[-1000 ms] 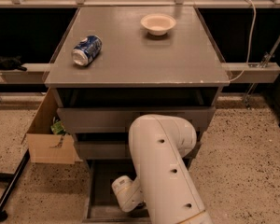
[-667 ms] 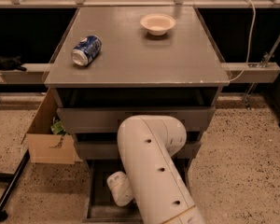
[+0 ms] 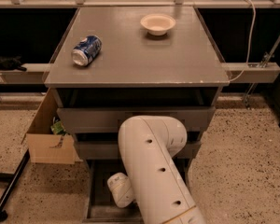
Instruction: Pick 7up can from bottom drawer and place on counter
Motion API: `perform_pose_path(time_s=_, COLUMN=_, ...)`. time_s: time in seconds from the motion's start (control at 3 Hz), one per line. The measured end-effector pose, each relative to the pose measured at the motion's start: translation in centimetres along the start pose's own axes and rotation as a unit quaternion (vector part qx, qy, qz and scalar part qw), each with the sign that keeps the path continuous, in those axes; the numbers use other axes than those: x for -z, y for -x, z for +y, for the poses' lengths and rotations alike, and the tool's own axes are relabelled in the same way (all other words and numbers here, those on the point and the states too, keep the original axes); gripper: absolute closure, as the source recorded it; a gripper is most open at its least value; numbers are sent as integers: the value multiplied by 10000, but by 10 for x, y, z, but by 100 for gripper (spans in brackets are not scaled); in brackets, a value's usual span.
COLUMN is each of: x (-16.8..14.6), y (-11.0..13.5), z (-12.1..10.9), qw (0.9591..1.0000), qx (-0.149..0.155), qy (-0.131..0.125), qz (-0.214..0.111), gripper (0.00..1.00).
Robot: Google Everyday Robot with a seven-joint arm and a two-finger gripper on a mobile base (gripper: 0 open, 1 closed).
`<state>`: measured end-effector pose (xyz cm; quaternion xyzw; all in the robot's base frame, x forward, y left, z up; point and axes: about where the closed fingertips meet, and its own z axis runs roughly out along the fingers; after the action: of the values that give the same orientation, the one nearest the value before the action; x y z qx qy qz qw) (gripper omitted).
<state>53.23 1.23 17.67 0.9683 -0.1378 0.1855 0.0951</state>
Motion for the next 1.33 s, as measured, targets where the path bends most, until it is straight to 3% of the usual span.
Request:
perform_pose_path(time_s=0.67, x=-27, y=-12, z=6, qw=9993, qx=73, qy=334, qz=176, gripper=0)
perform_pose_path(time_s=1.0, x=-27, y=-12, z=6, qw=9993, qx=73, qy=333, qz=176, gripper=0)
perform_pose_path(time_s=1.33, x=-43, y=7, z=4, qw=9996, qx=-26, qy=83, qz=-279, gripper=0)
